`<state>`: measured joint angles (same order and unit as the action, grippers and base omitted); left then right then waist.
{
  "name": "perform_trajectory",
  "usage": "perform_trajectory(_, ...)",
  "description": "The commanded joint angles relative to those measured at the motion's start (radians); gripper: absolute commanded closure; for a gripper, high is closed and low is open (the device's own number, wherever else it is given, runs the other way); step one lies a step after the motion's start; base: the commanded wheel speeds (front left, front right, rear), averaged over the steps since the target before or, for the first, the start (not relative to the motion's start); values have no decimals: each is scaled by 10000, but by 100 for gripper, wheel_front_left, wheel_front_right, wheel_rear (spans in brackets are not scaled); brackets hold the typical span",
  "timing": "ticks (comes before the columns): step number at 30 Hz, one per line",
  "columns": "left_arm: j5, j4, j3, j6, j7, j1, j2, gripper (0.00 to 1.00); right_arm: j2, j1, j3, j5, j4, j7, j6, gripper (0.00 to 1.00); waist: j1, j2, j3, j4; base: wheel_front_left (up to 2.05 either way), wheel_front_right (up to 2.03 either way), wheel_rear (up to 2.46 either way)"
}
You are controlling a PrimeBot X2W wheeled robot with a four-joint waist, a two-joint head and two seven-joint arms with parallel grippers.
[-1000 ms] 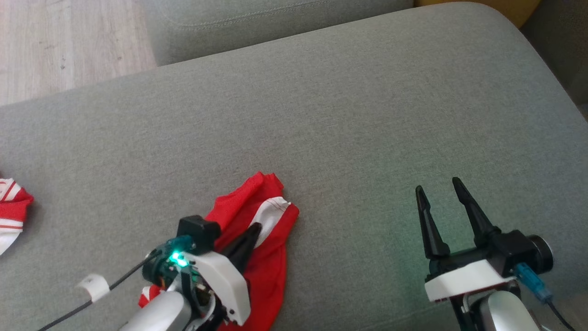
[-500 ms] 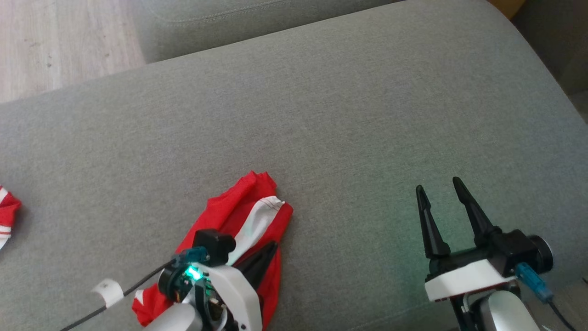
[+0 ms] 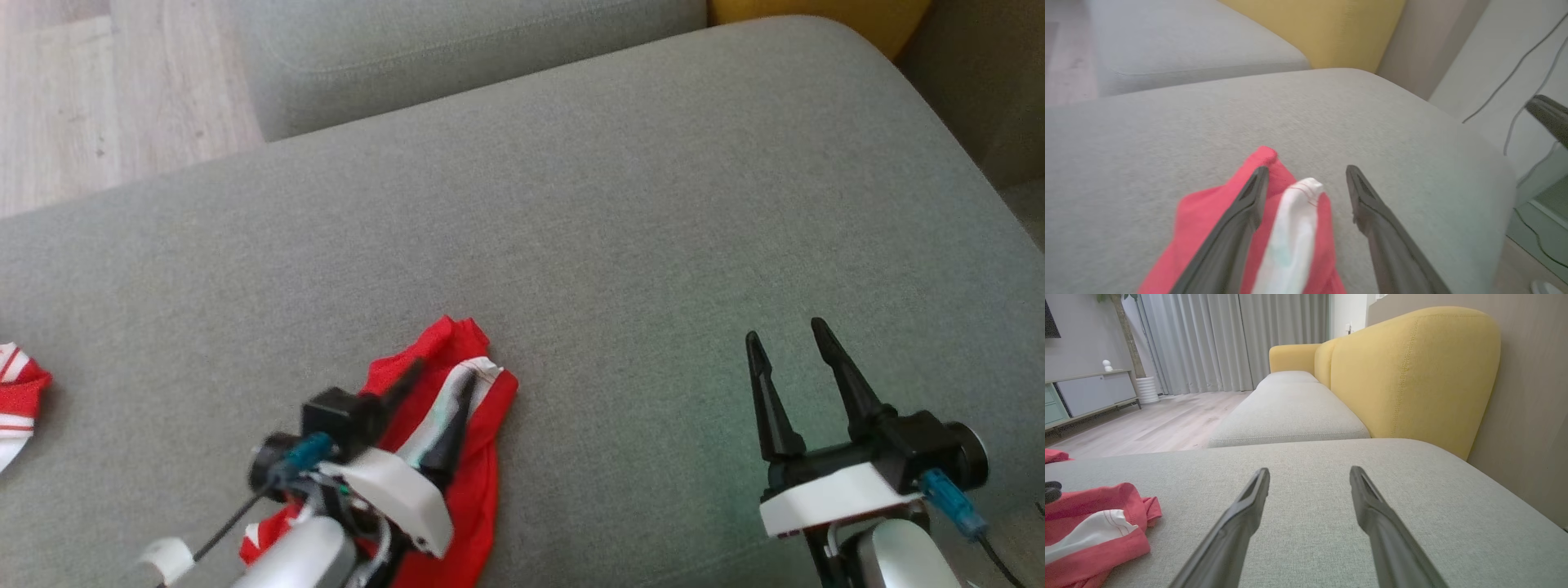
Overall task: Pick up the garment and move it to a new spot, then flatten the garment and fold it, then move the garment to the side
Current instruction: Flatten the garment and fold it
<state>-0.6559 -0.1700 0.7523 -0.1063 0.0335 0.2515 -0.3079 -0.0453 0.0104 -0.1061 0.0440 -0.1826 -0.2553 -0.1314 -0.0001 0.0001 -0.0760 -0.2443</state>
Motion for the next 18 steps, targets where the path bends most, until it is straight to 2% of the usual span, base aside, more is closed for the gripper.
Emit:
perform_trajectory(1, 186, 81, -604, -224, -253, 620, -224, 0, -49, 208, -190, -26, 266, -65, 7, 0, 1, -1, 132, 49, 0, 0, 0)
perform_trajectory(6, 249, -358, -964, -594, -448, 568, -567, 0, -49, 142, -180, -23, 255, -65, 7, 0, 1, -1, 298, 162, 0, 0, 0)
perform_trajectory(9, 166, -639, -1044, -635, -302, 464, -791, 0, -49, 120, -211, -40, 258, -65, 7, 0, 1, -1, 310, 234, 0, 0, 0)
perform_trajectory(18, -715, -1140, -851, 96, 466, 96, -719, 0, -49, 155, -242, -100, 250, -65, 7, 0, 1, -1, 110, 394, 0, 0, 0)
